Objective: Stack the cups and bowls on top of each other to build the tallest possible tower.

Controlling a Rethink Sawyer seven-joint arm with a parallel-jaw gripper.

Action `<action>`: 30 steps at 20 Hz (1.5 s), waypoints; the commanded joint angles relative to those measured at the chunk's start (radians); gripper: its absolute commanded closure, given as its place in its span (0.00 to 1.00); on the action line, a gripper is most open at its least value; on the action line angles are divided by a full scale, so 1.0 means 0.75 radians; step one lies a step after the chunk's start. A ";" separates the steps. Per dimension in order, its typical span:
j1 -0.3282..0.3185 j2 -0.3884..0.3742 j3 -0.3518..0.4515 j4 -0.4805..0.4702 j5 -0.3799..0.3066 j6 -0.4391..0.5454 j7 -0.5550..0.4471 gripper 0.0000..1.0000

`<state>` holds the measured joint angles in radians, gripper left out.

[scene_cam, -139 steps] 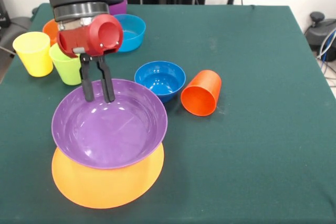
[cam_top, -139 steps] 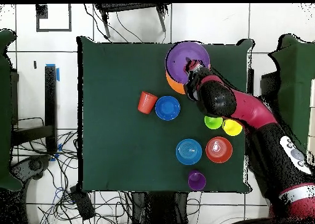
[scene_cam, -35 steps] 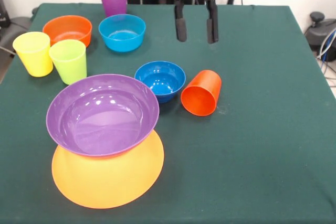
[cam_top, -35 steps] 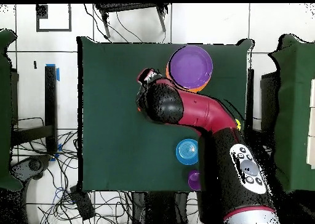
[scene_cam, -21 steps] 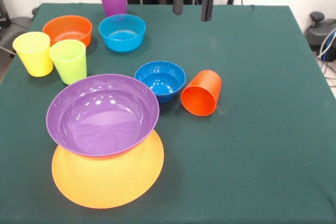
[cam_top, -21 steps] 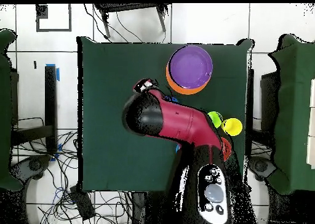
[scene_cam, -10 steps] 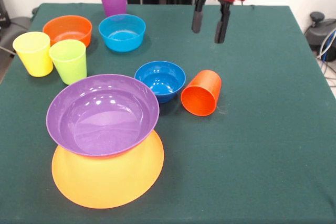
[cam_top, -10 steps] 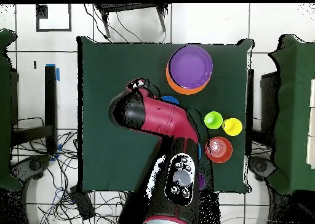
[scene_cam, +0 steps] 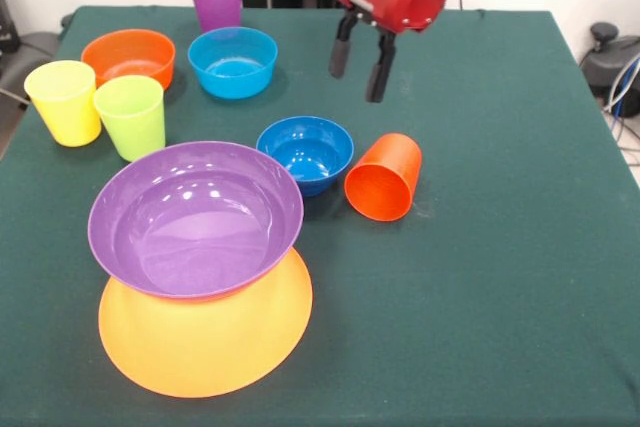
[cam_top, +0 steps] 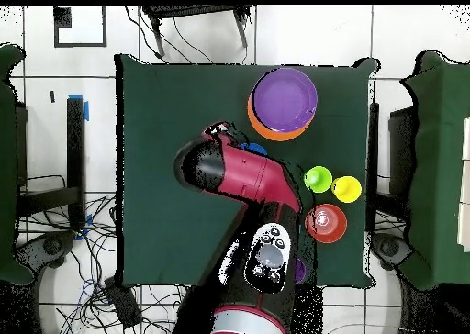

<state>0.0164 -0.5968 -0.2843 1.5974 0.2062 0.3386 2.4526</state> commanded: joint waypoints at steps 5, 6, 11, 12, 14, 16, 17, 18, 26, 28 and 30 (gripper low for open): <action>0.074 0.145 -0.071 -0.148 0.155 0.064 0.326 0.00; 0.093 0.173 -0.086 -0.165 0.192 0.053 0.365 0.00; 0.164 0.275 -0.170 -0.247 0.321 0.046 0.440 0.00; 0.180 0.300 -0.196 -0.272 0.350 0.054 0.460 0.00; 0.203 0.361 -0.245 -0.331 0.411 0.077 0.509 0.00; 0.226 0.449 -0.317 -0.412 0.471 0.065 0.556 0.00; 0.217 0.460 -0.312 -0.428 0.488 0.066 0.553 0.00; 0.198 0.462 -0.288 -0.439 0.505 0.067 0.544 0.00; 0.209 0.573 -0.385 -0.587 0.599 0.164 0.676 0.00; 0.207 0.601 -0.392 -0.615 0.619 0.171 0.704 0.00; 0.203 0.606 -0.381 -0.624 0.634 0.182 0.713 0.00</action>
<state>0.1698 -0.2279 -0.6100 1.2270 0.6368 0.3399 2.7474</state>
